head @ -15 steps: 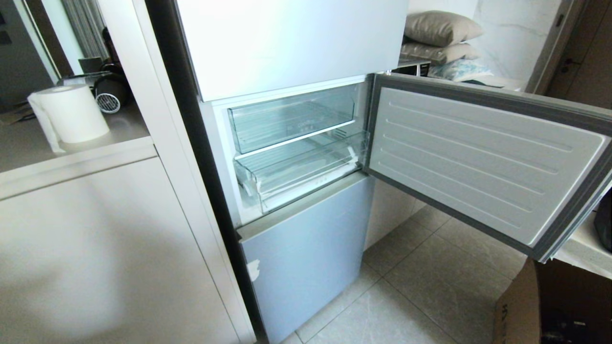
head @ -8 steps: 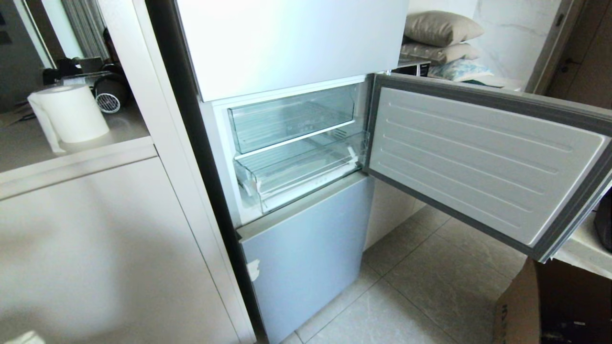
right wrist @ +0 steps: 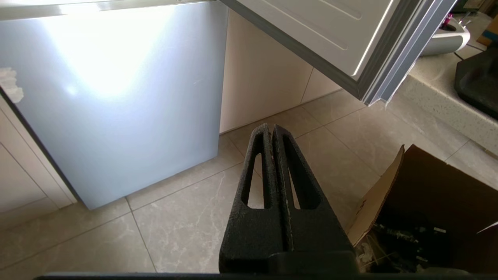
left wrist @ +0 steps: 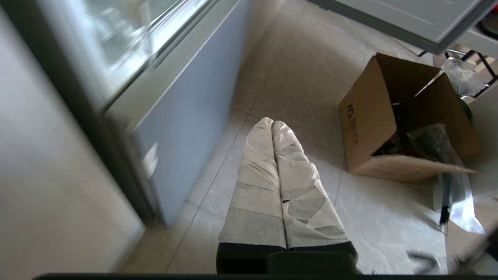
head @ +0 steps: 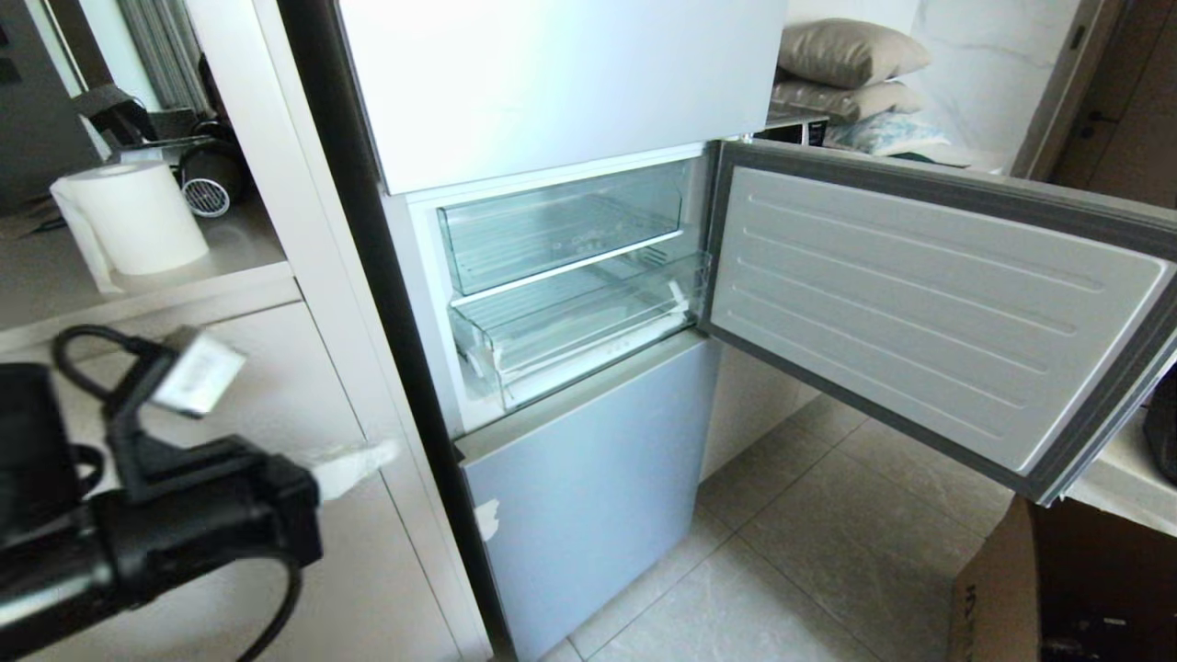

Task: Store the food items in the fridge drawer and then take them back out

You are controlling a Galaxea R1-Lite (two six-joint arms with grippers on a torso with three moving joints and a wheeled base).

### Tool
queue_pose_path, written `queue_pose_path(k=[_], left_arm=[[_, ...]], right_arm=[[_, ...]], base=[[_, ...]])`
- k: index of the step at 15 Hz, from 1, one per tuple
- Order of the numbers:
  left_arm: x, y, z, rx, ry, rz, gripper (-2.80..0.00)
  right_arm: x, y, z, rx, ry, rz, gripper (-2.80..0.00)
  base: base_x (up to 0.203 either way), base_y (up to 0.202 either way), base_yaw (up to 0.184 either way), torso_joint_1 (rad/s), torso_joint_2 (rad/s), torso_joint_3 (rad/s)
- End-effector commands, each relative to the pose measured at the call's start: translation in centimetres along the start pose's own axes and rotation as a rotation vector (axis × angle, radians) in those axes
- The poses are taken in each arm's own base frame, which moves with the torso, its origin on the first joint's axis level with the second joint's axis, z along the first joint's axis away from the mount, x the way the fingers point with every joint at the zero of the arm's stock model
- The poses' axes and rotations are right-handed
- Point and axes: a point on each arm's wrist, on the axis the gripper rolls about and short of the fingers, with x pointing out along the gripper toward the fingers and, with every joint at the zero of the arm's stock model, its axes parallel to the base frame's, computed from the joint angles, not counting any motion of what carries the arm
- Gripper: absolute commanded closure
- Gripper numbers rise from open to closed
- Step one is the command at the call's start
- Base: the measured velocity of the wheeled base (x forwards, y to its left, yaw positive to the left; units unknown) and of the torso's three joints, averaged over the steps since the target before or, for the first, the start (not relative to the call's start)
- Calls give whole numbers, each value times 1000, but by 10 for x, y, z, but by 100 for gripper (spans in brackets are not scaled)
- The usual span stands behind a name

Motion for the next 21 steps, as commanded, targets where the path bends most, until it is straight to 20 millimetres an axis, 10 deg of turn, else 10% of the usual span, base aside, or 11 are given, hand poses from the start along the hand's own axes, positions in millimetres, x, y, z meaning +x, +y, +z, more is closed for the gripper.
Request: queue_pose_path(k=[1,9,17,21], left_arm=[[83,1,-26,-2,66,-32,0],[228,-11,-49,25,-66,131,0],[277,20,-79,16,-28,314,0],[305,28,-63,5,-150,395,0]], right_arm=[[0,0,0,0,4,1,0],[0,0,1,69,2,-15,0],[0,-1,0,82,4,-21,0],[0,-1,0,100,3,-23,0]], base=[[0,0,0,0,0,0],[0,0,0,0,0,0],[0,0,0,0,0,0],[0,0,0,0,0,0]])
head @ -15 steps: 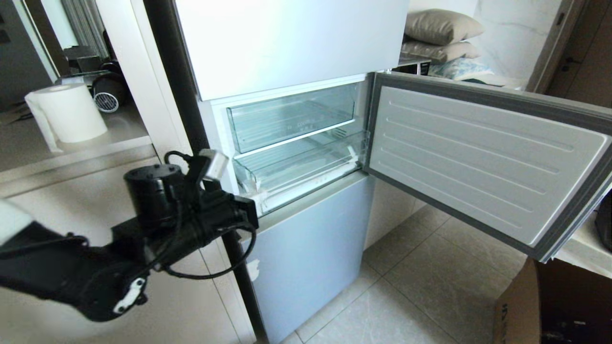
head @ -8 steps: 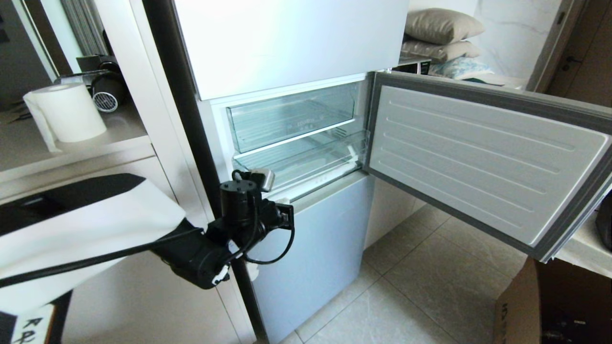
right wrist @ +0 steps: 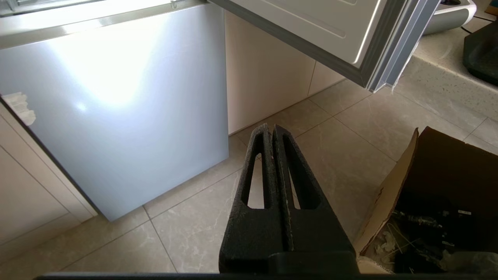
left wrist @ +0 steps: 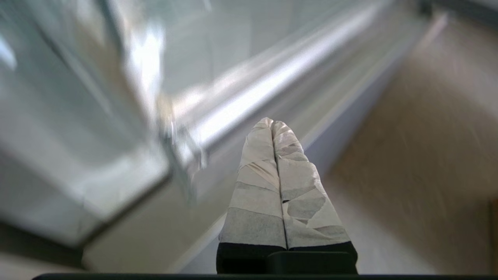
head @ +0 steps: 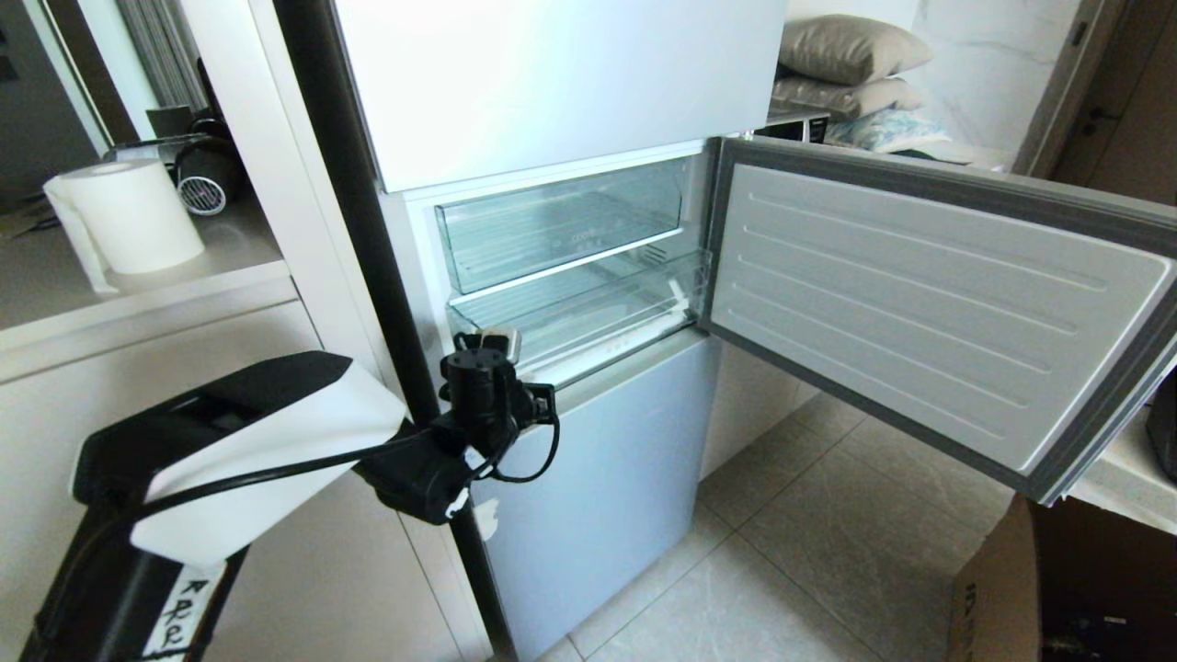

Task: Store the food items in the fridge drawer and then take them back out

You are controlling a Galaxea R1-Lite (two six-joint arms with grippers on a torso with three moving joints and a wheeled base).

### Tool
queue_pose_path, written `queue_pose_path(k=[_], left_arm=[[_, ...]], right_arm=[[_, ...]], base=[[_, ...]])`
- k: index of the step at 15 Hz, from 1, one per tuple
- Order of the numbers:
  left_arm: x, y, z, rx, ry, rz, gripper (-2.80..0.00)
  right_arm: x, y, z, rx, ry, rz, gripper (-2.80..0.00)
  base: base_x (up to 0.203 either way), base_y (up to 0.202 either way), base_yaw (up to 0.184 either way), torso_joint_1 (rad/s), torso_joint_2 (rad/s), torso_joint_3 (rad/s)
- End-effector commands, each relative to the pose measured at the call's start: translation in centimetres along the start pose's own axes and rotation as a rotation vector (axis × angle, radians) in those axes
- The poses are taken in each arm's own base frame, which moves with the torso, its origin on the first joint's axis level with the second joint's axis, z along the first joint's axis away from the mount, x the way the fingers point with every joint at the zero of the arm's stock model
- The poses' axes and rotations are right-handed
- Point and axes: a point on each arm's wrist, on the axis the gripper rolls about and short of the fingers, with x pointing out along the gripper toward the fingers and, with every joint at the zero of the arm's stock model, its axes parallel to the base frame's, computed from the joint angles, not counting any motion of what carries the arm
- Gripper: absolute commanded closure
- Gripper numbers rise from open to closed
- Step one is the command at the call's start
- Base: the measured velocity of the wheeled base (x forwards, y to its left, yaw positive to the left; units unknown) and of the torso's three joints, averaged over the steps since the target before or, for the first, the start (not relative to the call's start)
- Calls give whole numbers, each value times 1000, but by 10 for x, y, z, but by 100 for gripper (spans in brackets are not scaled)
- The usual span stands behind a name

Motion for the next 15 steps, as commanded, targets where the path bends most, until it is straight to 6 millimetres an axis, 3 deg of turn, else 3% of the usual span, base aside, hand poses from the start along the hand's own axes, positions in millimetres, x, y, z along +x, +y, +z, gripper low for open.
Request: queue_pose_path(k=[1,3,8,10,13,15], left_arm=[[15,0,-5,-11,-30,33,0],[28,2,7,-31,-99,91,0],[53,18,9,-58,-170,218,0],[51,18,11,-59,-173,218,0],[27,12,16,-39,-158,192,0],[-12,3,41,-41,-189,139,0]], right_arm=[[0,0,0,0,2,0,0],[0,0,0,0,1,0,0],[0,0,0,3,2,0,0],[0,0,0,3,2,2,0],[0,0,1,3,1,0,0],[0,0,0,1,4,-4,0]], base=[[0,0,0,0,0,0],[0,0,0,0,0,0],[0,0,0,0,0,0],[0,0,0,0,0,0],[0,0,0,0,0,0],[0,0,0,0,0,0]])
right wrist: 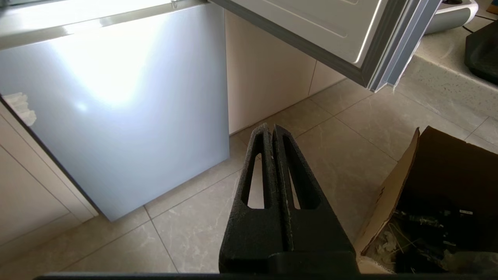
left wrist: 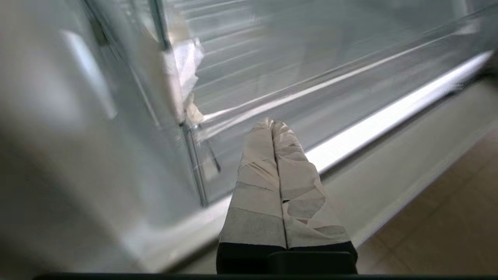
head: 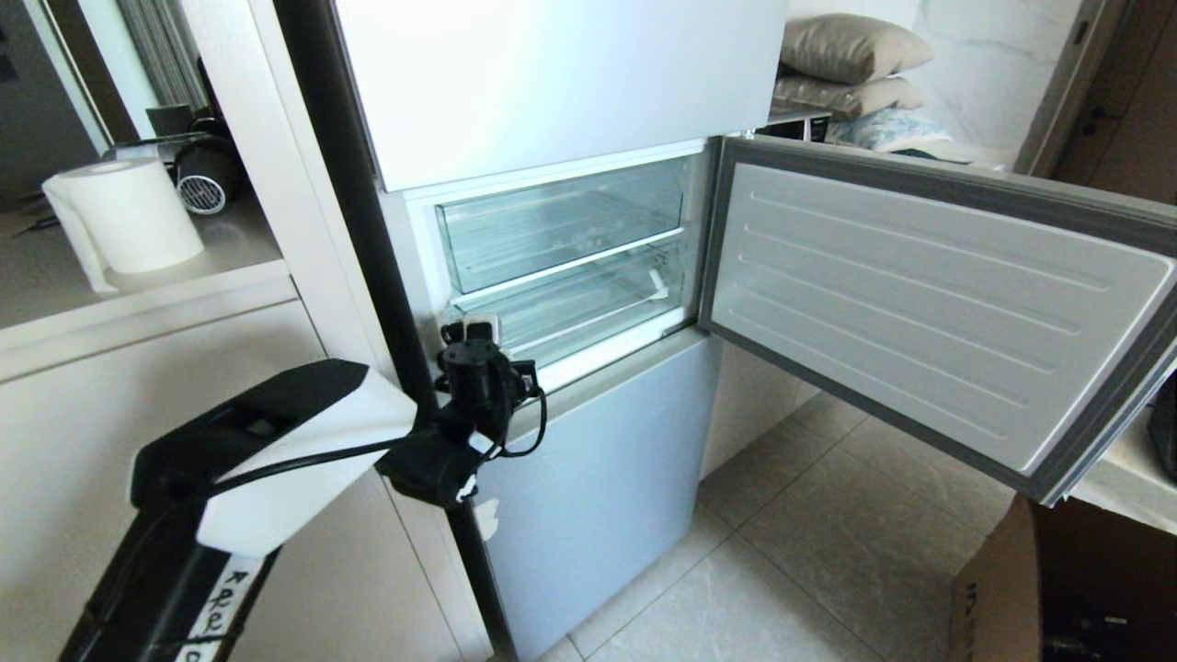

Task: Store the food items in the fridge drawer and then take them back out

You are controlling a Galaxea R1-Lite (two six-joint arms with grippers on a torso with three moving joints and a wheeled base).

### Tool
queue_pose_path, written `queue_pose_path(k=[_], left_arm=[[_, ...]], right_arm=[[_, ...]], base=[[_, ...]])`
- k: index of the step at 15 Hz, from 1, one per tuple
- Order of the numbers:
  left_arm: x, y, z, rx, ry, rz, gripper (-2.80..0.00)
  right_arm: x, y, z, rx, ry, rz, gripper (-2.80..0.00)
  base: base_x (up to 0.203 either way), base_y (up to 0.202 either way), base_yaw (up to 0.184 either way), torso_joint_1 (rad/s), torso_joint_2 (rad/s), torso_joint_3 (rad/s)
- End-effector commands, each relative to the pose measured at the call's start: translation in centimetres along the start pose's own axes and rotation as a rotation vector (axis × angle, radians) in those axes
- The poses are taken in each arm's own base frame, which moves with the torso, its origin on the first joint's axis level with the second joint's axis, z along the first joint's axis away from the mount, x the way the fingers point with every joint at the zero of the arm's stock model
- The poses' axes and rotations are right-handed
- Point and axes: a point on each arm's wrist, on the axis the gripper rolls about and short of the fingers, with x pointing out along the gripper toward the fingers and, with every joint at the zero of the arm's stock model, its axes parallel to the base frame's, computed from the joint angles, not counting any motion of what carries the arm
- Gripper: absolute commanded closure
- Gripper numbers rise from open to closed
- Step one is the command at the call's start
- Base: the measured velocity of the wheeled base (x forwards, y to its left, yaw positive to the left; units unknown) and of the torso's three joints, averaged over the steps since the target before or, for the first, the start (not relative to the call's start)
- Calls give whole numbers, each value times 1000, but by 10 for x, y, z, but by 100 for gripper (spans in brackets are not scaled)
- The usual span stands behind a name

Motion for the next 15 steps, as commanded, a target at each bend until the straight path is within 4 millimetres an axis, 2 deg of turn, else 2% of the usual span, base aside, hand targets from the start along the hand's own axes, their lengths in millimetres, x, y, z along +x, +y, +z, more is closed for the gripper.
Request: queue_pose_path(k=[1,4,7,12,15], left_arm=[[-45,-2,57,-33,-73,-53,0],[-103,11,109,-67,-145,-95,0],[-166,43,145,-91,-194,-99,0],[-274,117,185,-140,-345,-17,0],[-337,152,194,-151,-431,64,0]], right_arm=[[0,0,0,-1,1,-1,0],[0,0,0,-5,1,-1,0],[0,0,0,-4,0,1,0],[0,0,1,-3,-2,2,0],[0,0,1,-3,-2,2,0]], base=[[0,0,0,0,0,0],[0,0,0,0,0,0],[0,0,0,0,0,0],[0,0,0,0,0,0],[0,0,0,0,0,0]])
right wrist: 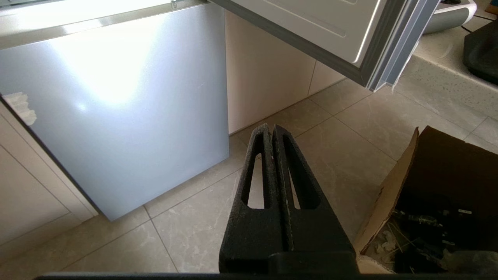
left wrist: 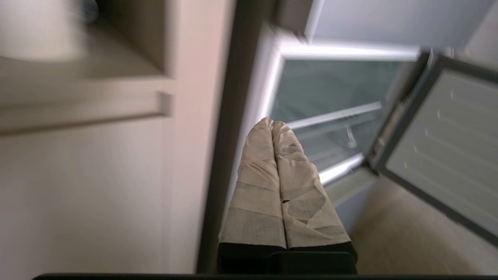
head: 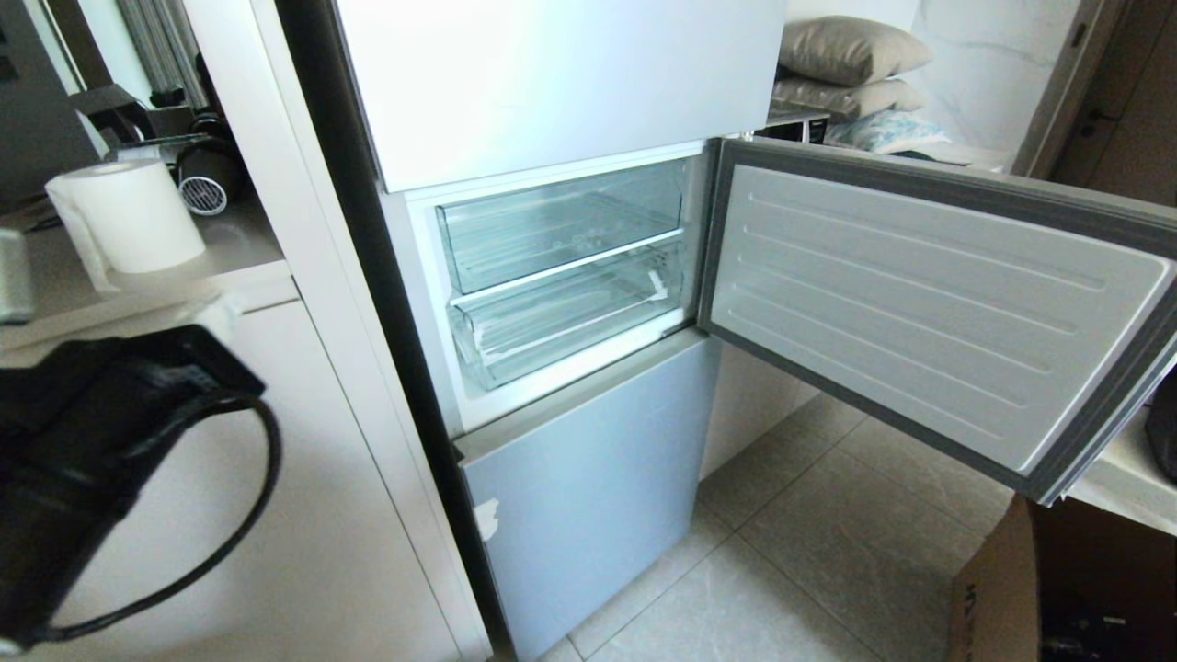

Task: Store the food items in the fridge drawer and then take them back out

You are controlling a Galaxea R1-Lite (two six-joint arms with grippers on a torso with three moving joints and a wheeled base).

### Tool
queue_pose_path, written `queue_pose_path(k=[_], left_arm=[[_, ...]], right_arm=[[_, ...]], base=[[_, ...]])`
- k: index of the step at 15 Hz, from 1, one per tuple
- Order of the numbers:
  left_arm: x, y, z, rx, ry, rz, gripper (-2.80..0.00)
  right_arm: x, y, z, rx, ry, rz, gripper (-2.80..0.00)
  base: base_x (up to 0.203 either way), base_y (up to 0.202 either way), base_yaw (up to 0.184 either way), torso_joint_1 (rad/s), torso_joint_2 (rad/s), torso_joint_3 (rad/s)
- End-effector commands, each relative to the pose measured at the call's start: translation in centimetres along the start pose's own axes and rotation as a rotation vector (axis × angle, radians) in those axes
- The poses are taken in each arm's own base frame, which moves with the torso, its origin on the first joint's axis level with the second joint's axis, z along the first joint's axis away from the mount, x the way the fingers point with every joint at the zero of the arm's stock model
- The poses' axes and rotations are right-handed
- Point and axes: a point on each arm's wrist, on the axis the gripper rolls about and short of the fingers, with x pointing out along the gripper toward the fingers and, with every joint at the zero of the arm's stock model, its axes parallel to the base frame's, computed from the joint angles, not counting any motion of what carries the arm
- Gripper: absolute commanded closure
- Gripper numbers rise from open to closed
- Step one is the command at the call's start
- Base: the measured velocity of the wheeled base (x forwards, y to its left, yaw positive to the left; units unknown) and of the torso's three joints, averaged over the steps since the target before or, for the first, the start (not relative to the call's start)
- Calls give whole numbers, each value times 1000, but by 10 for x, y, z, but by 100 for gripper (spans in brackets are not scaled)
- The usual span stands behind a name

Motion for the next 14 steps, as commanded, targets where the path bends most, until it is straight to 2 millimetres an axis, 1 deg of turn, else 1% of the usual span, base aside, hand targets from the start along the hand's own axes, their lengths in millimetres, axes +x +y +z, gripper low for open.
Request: queue_pose_path(k=[1,3,4,5,6,7,8,9,10,11,14], left_arm=[[-66,31,41,-40,-153,46,0],[-111,47,41,-19,-128,66,0],[-135,55,33,2,-88,70,0],[-154,62,20,32,-22,69,0],[-170,68,-4,81,89,47,0],[-181,72,-35,133,202,4,0],[-188,74,-59,171,313,-61,0],[-193,75,-75,204,436,-117,0],[-197,76,-80,231,526,-128,0],[-199,76,-77,252,578,-109,0],[-198,78,-74,271,567,40,0]], right_arm=[[0,0,0,-1,0,0,0],[0,0,0,-1,0,1,0],[0,0,0,-1,0,0,0],[0,0,0,-1,0,-1,0],[0,0,0,-1,0,1,0],[0,0,0,-1,1,1,0],[0,0,0,-5,2,1,0],[0,0,0,-5,2,1,0],[0,0,0,-2,2,1,0],[0,0,0,-2,2,1,0],[0,0,0,-2,2,1,0]], base=[[0,0,0,0,0,0],[0,0,0,0,0,0],[0,0,0,0,0,0],[0,0,0,0,0,0],[0,0,0,0,0,0],[0,0,0,0,0,0],[0,0,0,0,0,0],[0,0,0,0,0,0],[0,0,0,0,0,0],[0,0,0,0,0,0],[0,0,0,0,0,0]])
